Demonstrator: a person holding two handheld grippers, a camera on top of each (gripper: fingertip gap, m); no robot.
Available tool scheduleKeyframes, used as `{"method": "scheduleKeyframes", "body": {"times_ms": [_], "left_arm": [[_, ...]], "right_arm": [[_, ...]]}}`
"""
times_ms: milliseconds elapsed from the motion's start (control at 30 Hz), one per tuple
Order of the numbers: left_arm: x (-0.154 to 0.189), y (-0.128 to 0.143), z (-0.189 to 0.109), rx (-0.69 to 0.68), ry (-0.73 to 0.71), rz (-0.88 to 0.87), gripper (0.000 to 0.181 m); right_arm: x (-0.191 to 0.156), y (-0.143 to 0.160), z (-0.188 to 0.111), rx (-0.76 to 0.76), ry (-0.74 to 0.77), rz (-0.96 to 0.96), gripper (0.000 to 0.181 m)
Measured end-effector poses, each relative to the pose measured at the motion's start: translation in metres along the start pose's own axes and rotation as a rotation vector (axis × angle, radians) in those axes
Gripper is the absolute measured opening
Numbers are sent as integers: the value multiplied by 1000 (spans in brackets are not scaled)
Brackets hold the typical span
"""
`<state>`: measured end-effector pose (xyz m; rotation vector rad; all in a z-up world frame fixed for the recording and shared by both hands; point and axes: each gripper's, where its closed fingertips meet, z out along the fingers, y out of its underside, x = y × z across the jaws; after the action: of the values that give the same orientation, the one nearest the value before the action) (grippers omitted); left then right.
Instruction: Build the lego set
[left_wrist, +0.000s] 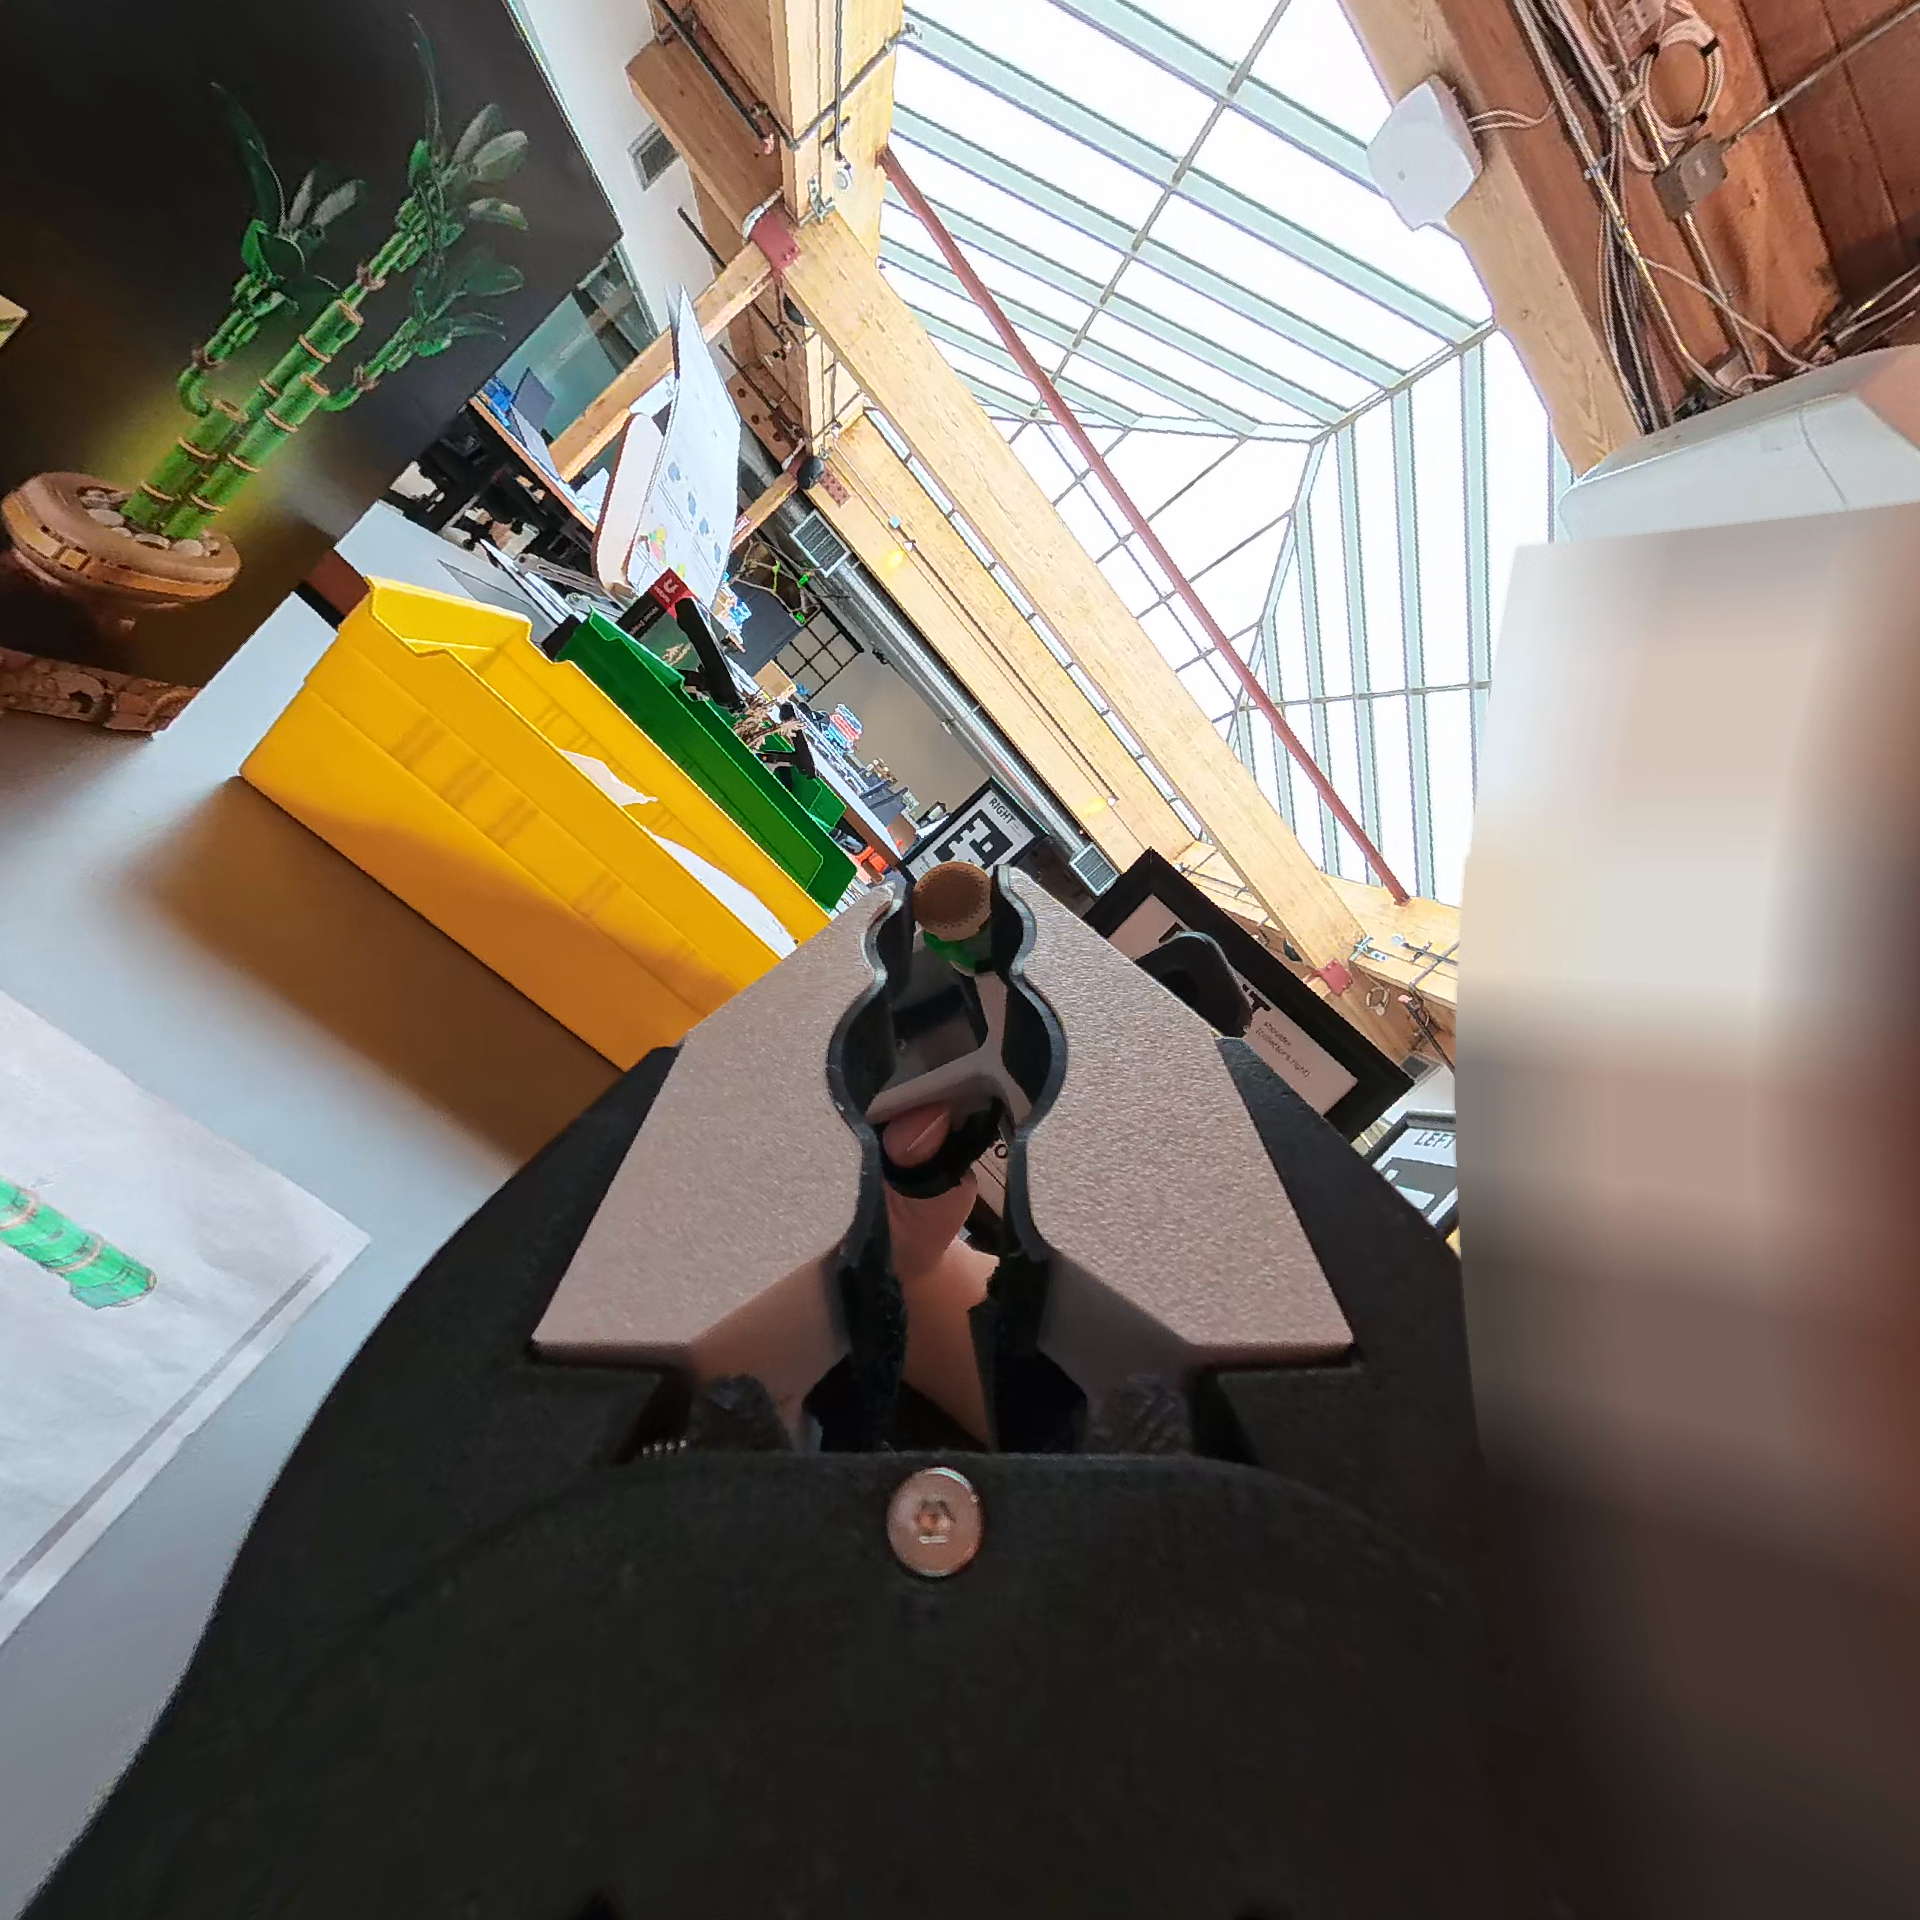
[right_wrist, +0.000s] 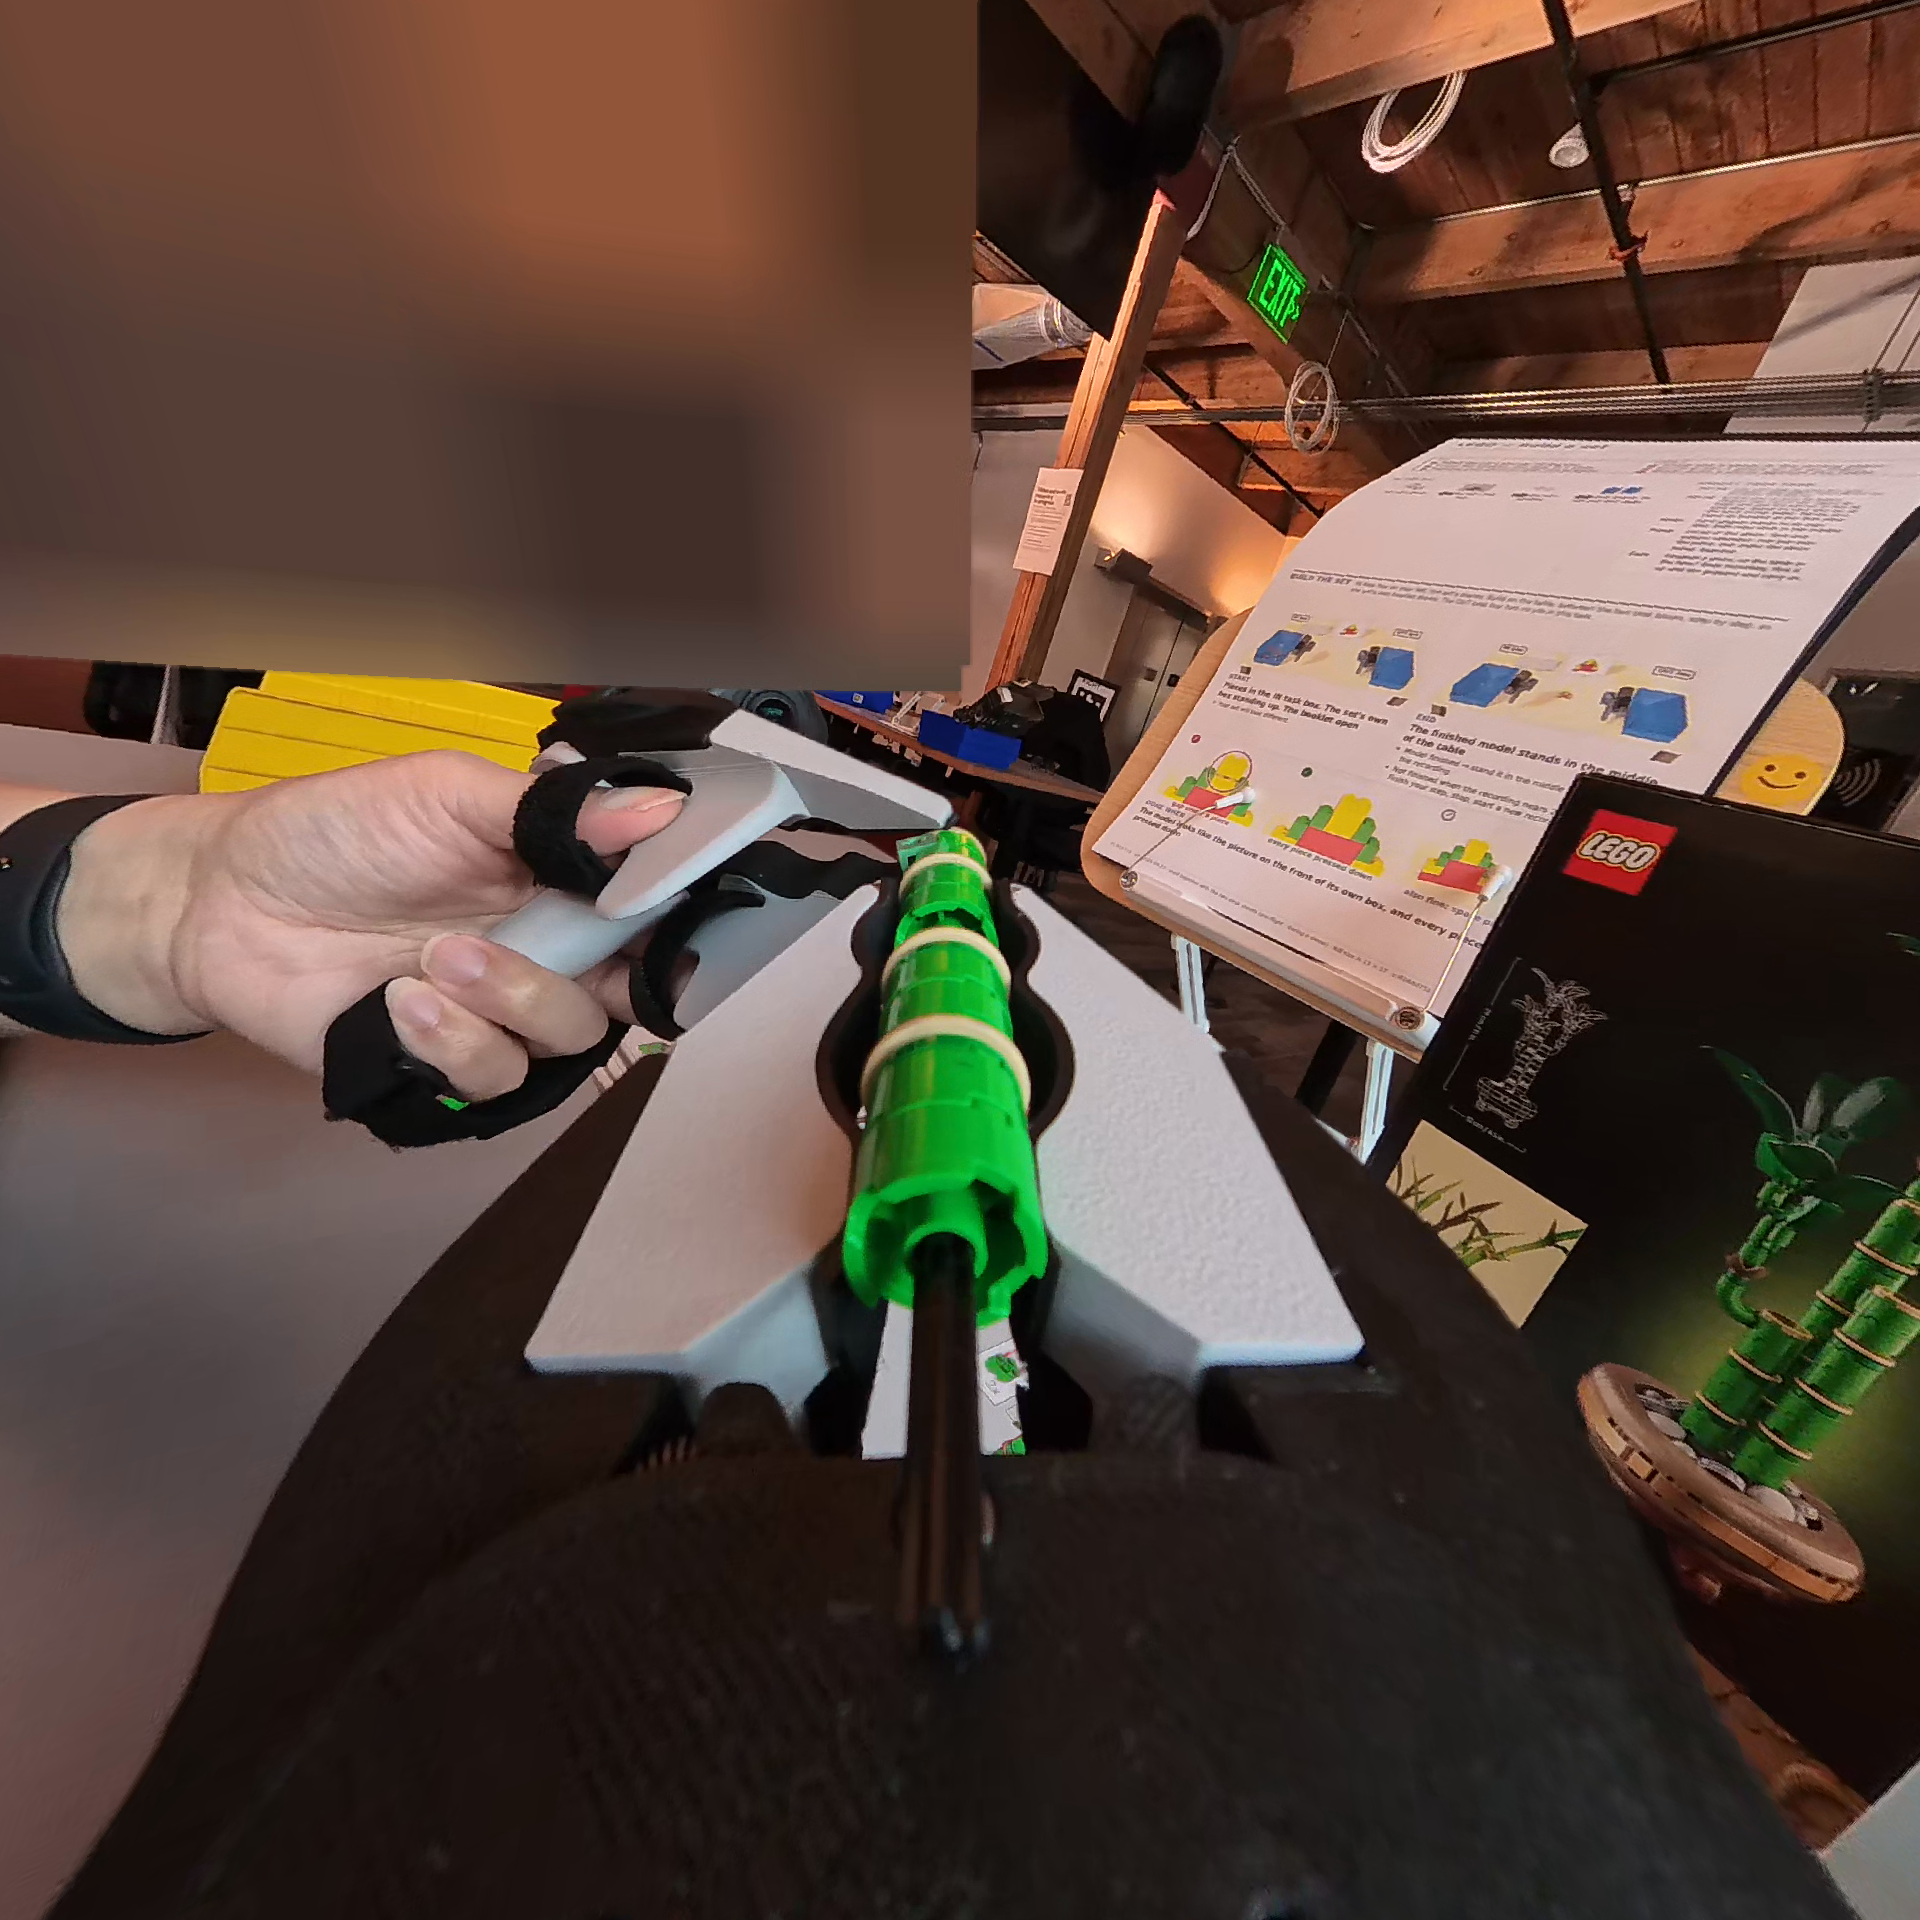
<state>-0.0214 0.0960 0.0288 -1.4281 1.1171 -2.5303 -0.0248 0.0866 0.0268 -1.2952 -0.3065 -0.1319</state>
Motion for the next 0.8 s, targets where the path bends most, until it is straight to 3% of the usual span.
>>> {"method": "scheduleKeyframes", "body": {"times_ms": [800], "left_arm": [[3,-3,2,-12,4,23,12]], "right_arm": [[0,-10,-4,45,33,-56,16]]}}
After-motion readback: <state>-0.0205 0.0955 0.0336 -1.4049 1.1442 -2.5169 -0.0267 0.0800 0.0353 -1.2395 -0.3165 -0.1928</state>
